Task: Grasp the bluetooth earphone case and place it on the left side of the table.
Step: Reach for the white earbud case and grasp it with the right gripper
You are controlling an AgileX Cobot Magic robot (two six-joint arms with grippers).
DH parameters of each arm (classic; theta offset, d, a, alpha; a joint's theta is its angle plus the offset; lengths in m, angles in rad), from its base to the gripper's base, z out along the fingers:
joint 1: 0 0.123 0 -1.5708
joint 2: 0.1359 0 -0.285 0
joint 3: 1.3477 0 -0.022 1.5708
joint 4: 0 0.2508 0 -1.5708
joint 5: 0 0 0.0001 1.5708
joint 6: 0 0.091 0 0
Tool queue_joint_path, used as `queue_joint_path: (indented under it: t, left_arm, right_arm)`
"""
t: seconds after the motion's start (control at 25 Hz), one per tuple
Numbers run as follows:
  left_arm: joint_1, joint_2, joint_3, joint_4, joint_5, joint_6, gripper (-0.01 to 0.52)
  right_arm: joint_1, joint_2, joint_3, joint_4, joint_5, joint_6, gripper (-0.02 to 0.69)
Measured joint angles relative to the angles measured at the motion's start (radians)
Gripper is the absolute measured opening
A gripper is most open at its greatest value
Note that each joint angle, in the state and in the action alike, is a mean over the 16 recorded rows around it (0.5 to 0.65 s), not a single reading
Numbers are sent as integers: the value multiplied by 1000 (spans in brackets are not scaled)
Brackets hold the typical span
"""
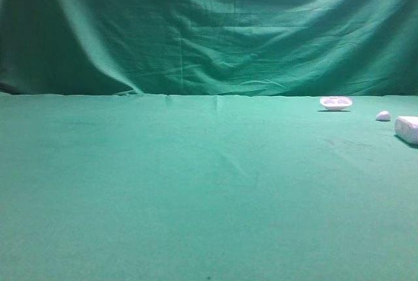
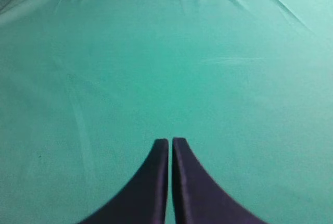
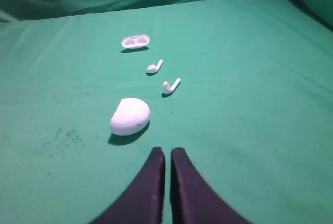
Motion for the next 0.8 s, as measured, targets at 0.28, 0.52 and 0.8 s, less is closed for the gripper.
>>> queue_joint_path:
  t: [0.28,0.52,0.8]
  left_arm:
    - [0,0,0,0,0,0,0]
    - [0,0,0,0,0,0,0]
    - [0,0,0,0,0,0,0]
  right_arm:
    - [0,0,0,0,0,-1,0]
    - [0,0,0,-4,-5,-5,0]
    - [0,0,0,2,-155,31,0]
